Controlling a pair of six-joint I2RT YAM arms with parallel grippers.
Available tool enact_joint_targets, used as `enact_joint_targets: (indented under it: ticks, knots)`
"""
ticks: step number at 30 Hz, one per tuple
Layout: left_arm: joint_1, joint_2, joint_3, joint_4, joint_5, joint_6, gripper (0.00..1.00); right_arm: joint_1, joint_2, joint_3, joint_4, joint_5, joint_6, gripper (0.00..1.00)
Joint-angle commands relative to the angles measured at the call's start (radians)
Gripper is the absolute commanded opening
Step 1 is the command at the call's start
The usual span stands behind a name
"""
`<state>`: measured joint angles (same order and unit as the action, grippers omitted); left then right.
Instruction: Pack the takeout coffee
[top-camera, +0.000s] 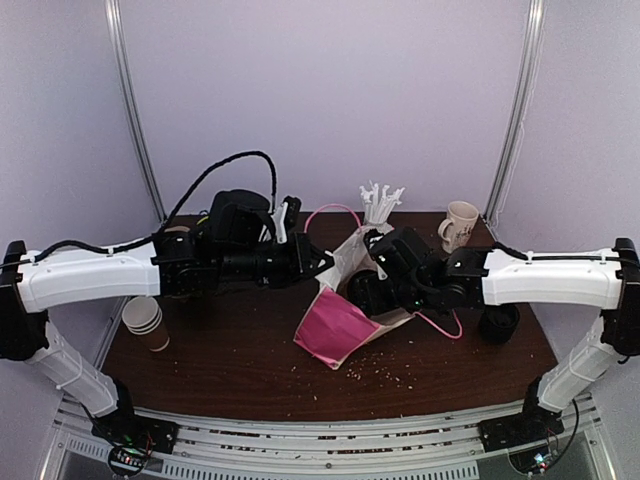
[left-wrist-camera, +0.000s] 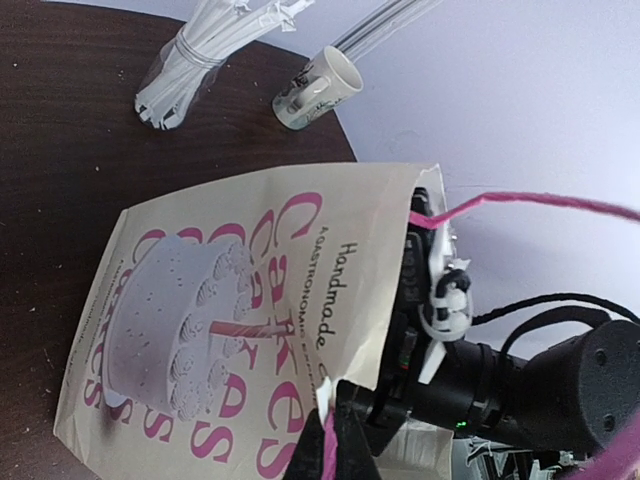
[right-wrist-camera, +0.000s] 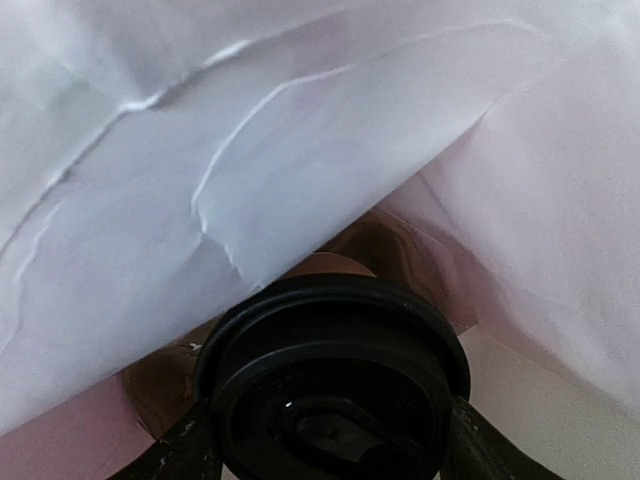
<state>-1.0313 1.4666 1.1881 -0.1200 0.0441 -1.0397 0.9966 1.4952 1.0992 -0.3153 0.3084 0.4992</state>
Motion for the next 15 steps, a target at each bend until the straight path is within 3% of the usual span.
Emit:
enact_joint_targets:
  ticks: [1,15]
  knots:
    - [0.015,-0.030,-0.024,0.054,0.067,-0.006,0.00,-0.012,0.080,0.063,-0.080,-0.023,-0.010,0.53]
    - [0.040,-0.063,-0.045,0.038,0.067,0.020,0.00,-0.045,0.217,0.169,-0.211,-0.074,-0.047,0.53]
